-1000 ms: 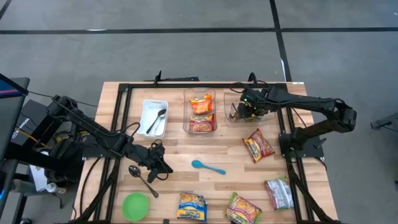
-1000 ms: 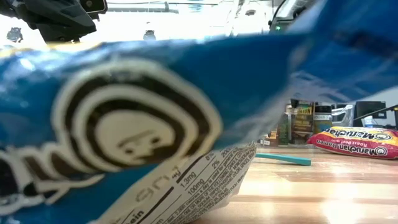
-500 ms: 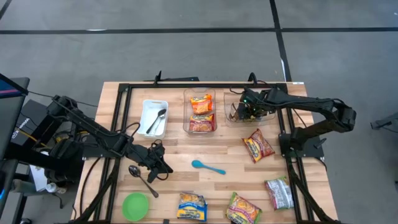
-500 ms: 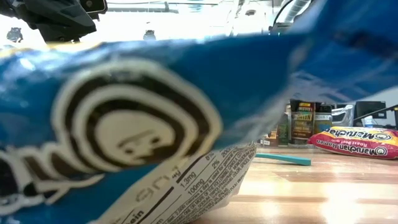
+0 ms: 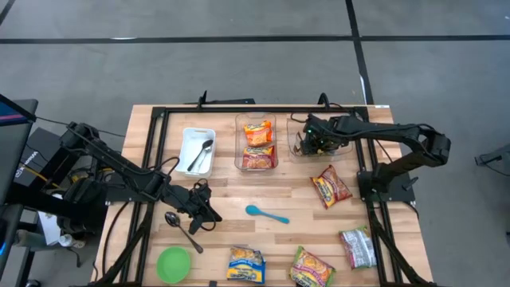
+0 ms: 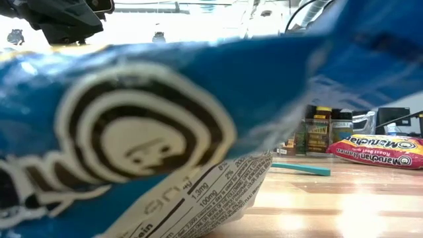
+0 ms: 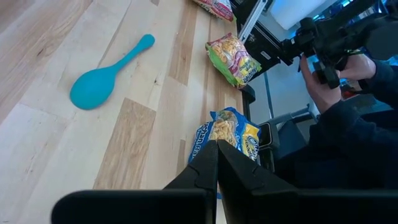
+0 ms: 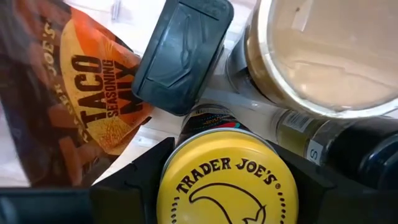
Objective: Pick & Place Food Item
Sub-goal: Put the yellow spice bottle into the right transparent bin
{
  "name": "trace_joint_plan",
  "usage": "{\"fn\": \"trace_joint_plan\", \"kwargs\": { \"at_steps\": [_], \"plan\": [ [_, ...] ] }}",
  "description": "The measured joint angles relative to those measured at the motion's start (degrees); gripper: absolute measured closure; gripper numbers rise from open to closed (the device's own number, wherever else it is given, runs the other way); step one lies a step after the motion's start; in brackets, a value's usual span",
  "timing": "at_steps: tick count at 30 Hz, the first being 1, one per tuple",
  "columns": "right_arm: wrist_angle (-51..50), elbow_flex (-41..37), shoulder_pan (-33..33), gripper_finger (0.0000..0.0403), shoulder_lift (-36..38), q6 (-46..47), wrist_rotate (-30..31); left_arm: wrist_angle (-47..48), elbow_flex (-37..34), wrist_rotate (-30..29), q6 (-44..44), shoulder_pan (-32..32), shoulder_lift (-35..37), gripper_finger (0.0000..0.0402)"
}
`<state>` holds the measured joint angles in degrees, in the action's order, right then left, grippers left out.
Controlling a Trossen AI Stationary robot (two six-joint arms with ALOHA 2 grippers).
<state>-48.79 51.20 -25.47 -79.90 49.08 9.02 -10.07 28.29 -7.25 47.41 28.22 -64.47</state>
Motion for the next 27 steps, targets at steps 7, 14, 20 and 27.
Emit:
{"fn": "trace_joint_plan", "kwargs": {
  "at_steps": [7, 14, 20, 27],
  "plan": [
    [-0.6, 0.0, 0.0, 0.0184, 0.0, -0.8, 0.1, -0.4, 0.0, 0.0, 0.0, 0.0, 0.0, 0.0402],
    [-0.6, 0.0, 0.0, 0.0176, 0.0, -2.4, 0.3, -0.4, 0.0, 0.0, 0.0, 0.0, 0.0, 0.0402],
    [-0.2, 0.0, 0.0, 0.0174, 0.0, -2.6, 0.3, -0.3, 0.0, 0.0, 0.0, 0.0, 0.0, 0.0402],
    [0.4, 0.0, 0.0, 0.0173, 0.0, -2.6, 0.3, -0.3, 0.0, 0.0, 0.0, 0.0, 0.0, 0.0402]
  ]
}}
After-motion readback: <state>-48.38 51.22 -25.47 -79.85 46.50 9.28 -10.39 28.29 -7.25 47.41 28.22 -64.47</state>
